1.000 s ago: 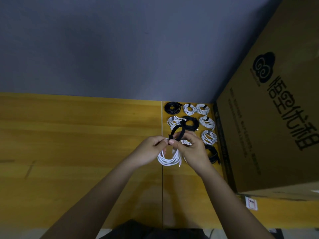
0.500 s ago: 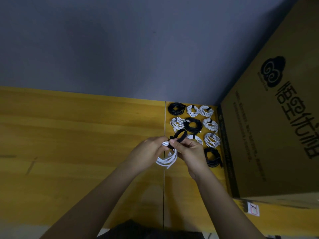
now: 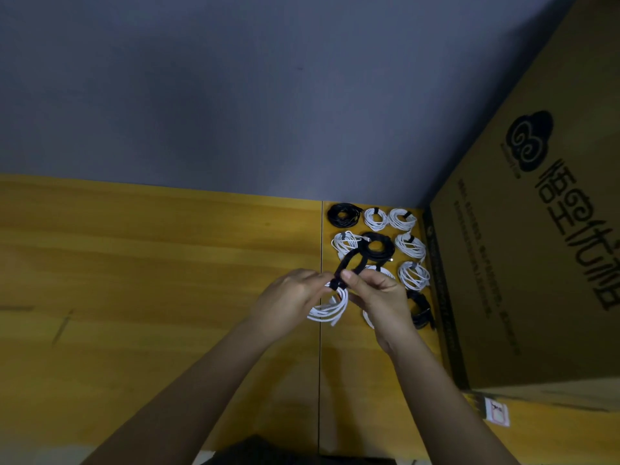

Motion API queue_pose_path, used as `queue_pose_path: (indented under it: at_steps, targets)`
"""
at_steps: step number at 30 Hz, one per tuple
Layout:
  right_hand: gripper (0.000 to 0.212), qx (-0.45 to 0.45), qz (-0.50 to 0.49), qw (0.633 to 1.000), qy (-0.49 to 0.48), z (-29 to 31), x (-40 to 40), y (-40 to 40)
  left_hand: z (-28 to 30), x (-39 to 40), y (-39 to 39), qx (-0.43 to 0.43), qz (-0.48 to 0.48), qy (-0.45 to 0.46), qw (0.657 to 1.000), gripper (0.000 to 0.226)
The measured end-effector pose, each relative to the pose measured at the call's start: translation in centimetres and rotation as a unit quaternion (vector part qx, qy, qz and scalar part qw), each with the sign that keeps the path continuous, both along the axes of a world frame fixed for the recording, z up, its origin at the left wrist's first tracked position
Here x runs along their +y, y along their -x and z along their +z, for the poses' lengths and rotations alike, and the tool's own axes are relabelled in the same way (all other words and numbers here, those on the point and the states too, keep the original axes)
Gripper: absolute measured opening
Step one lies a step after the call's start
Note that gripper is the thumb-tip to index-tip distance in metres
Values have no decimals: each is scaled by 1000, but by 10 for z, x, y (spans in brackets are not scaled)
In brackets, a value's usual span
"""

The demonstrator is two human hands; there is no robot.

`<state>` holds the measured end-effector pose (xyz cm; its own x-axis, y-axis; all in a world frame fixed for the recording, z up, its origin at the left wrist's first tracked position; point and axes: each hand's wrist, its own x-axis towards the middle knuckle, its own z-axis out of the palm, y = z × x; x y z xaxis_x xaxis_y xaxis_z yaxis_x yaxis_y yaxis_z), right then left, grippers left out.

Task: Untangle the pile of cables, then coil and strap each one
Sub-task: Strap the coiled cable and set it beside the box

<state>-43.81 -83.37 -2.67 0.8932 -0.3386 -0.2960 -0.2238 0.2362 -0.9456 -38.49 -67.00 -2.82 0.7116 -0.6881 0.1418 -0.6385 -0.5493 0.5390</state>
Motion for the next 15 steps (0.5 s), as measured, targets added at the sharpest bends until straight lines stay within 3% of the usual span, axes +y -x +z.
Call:
queue_pose_path:
  at_steps: [4, 9, 13, 15]
  targets:
    - [20, -9, -18, 999, -28, 5, -5, -6, -1, 2, 0, 19, -2, -10, 1000, 28]
    - [17, 4, -16, 999, -29, 16, -11, -25, -4, 0, -2, 3, -20, -98, 995, 30]
    - [20, 46, -9, 999, 8, 23, -8, -44, -5, -5, -1, -5, -30, -133, 991, 27]
    - [20, 39, -1, 996, 78, 26, -7, -51, -5, -6, -2, -1, -16, -138, 990, 23]
